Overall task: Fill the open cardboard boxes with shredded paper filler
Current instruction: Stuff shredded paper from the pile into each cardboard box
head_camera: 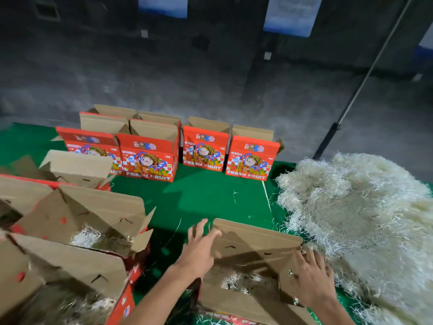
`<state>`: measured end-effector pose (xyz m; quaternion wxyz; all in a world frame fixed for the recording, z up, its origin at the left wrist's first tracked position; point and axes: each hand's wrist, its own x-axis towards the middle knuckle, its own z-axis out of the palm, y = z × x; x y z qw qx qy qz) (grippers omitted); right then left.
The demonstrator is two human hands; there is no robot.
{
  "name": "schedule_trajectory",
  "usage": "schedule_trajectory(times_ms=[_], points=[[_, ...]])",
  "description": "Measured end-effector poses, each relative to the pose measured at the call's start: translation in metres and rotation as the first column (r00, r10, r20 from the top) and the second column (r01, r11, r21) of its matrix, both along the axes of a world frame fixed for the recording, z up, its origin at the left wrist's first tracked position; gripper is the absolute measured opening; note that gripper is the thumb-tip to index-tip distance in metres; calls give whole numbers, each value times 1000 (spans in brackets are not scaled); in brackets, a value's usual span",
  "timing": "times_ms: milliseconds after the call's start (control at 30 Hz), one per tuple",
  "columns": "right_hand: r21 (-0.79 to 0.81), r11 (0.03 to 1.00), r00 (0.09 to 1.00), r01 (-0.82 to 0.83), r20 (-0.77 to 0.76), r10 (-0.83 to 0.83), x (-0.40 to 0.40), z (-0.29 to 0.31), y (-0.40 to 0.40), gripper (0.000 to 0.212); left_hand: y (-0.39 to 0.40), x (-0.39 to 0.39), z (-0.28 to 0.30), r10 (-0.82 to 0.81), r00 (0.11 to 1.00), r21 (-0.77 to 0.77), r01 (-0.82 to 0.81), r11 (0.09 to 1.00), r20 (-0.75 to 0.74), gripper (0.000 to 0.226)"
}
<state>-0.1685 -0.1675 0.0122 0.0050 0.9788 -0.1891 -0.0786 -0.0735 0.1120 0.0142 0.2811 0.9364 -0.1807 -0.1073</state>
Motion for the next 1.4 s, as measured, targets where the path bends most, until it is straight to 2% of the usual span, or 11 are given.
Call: schedule_trajectory(times_ms=[67,133,267,400,500,667,800,1033,1300,1400], points=[[22,999,1000,27,5,-27,2,3,6,69,5,-2,-3,12,994,-55,-18,998,-107,67],[32,995,995,99,25,-99,2,4,12,71,9,-1,-6,42,994,-65,-49,997,-101,54],[95,957,960,275,25,-278,4,-1,11,86,5,10,-6,101,992,-47,-105,993,-78,53],[158,969,978,189,61,-200,25,8,3,62,-5,31,-1,131,987,-45,-136,990,-93,54],[240,954,960,178,169,-222,45,11,-2,52,-11,56,4,148,982,-10,-150,989,-119,57],[352,924,955,152,187,-228,80,14,-2,18,-13,113,14,181,975,14,-180,984,-128,61],[406,899,951,164,179,-254,121,6,8,17,-5,168,20,171,972,12,-171,985,-158,69],[399,910,964,108,182,-194,204,-3,53,5,23,257,30,186,951,4,-190,982,-248,60],[430,901,982,-65,189,-19,283,-9,116,13,96,311,30,309,908,89,-295,951,-282,44],[427,897,981,-114,194,32,302,-12,146,23,128,313,30,376,887,197,-331,923,-268,52]])
